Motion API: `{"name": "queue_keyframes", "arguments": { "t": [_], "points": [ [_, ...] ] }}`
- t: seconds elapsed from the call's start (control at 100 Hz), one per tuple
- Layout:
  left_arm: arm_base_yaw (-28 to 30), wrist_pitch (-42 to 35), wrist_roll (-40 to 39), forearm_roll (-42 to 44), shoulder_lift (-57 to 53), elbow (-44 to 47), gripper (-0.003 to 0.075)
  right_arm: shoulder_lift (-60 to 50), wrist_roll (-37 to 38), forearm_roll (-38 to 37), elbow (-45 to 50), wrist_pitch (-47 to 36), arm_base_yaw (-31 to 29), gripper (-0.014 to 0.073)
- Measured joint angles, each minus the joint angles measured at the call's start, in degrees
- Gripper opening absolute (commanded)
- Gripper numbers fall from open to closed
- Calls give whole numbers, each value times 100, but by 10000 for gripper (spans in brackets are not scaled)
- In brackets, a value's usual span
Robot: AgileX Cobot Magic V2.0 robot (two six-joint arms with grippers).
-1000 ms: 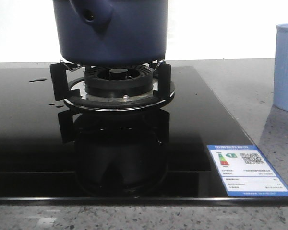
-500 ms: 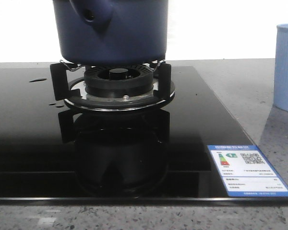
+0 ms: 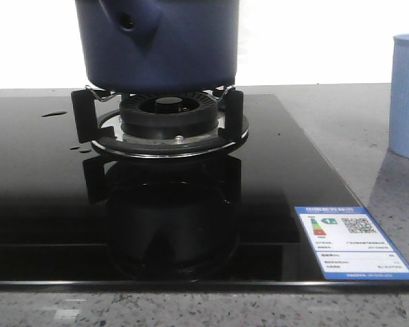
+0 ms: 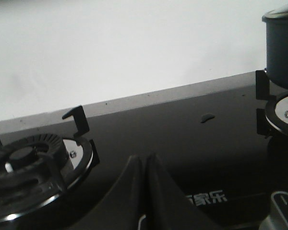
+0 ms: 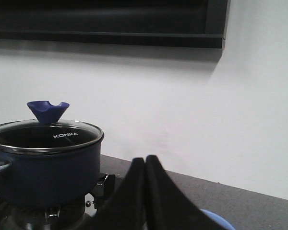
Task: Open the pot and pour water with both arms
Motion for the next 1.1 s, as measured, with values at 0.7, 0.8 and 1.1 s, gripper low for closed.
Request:
{"name": "queue_keyframes", "arguments": {
  "t": [0.7,0.8,1.1],
  "points": [
    [359,1680,-920,-233,-809,401,-19,0,0,-9,0,0,0,-67],
    [359,1680,-920,-252,-809,401,-19,0,0,-9,0,0,0,-67],
    [359,1689,-920,-265,-809,401,-19,0,0,-9,0,0,0,-67]
  ]
}}
